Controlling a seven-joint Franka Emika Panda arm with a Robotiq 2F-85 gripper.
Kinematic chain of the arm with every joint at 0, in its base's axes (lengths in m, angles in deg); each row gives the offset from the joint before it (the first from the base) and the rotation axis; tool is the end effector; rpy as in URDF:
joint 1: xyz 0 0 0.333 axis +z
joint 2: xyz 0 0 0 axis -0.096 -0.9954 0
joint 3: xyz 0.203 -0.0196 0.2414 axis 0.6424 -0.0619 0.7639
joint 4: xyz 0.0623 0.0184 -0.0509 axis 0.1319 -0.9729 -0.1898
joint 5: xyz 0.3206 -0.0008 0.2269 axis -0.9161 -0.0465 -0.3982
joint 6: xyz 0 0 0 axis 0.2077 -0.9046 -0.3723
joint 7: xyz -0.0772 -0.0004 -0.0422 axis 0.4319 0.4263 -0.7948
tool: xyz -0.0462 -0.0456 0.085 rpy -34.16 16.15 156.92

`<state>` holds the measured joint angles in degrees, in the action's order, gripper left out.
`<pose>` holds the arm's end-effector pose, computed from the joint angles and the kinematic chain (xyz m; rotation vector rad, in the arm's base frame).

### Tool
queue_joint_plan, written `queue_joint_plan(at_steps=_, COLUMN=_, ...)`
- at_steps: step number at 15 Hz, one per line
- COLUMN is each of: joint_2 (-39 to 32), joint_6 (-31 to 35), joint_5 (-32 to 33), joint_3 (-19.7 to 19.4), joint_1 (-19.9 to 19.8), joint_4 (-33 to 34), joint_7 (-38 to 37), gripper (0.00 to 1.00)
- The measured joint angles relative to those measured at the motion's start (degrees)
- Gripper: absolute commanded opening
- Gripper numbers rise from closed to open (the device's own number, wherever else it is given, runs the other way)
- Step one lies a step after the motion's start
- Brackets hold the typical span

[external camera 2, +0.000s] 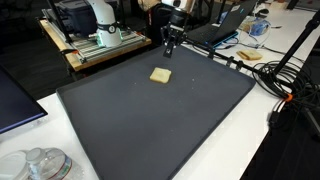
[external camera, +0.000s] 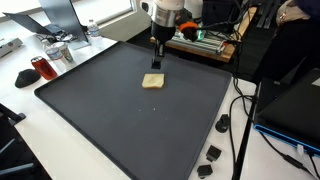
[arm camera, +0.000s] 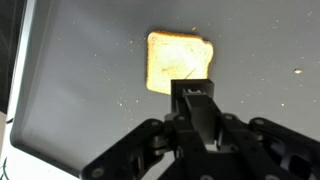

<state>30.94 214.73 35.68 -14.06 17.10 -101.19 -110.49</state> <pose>0.5129 0.1238 0.2880 2.5404 -1.3057 0.2058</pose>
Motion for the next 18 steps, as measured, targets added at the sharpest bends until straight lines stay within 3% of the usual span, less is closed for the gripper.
queue_joint_plan(at_steps=18, joint_2=-22.87, joint_6=-32.61, joint_5=-0.19, joint_3=-0.08, joint_1=4.97, joint_4=29.94, joint_7=-12.59, gripper=0.05)
